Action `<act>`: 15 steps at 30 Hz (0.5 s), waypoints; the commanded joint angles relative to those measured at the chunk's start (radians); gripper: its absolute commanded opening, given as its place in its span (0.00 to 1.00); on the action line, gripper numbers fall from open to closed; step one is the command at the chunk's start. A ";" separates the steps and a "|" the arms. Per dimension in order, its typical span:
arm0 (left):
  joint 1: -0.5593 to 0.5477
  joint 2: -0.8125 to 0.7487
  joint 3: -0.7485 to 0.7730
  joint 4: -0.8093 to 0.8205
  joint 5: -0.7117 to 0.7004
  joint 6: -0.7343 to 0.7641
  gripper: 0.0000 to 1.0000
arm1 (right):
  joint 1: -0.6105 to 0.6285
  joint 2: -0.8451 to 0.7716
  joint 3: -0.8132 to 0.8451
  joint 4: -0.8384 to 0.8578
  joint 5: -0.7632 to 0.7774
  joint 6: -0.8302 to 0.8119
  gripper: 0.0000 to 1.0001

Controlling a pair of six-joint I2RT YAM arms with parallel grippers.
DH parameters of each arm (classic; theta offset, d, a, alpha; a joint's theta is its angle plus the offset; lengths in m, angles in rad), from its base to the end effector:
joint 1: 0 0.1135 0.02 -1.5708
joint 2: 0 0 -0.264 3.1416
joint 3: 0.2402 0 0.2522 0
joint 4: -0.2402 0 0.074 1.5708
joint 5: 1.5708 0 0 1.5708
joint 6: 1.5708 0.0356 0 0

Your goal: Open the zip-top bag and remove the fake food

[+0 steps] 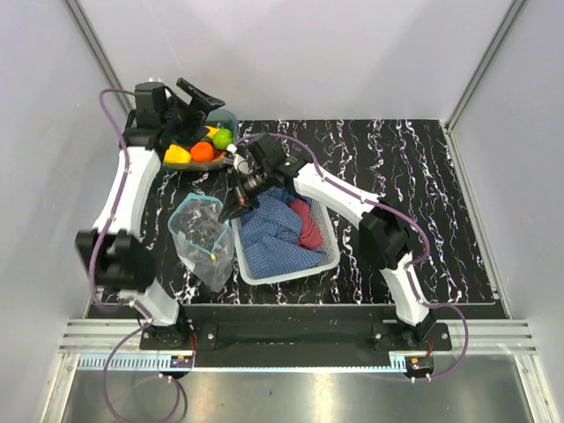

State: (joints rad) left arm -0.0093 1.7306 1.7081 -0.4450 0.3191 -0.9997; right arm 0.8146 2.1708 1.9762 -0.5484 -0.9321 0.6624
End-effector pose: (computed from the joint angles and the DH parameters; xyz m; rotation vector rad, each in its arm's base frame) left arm 0.4044 -0.0149 0.3800 -0.8303 1.9832 -0.9378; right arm 0.3162 0.3769 0.2785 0.7560 -2.5011 -1.7034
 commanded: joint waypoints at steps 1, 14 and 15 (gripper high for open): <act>-0.101 -0.297 -0.080 0.006 -0.014 -0.004 0.99 | -0.008 0.032 0.128 0.031 0.091 0.063 0.00; -0.162 -0.762 -0.085 -0.276 0.046 0.081 0.99 | 0.046 0.166 0.471 0.005 0.180 0.207 1.00; -0.162 -0.781 -0.097 -0.281 0.055 0.090 0.99 | 0.046 0.140 0.451 -0.022 0.197 0.195 1.00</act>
State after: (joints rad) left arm -0.1658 0.9974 1.6772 -0.6407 0.3099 -0.9413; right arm 0.8375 2.3882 2.4344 -0.5392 -0.7914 0.8516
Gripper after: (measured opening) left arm 0.984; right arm 0.990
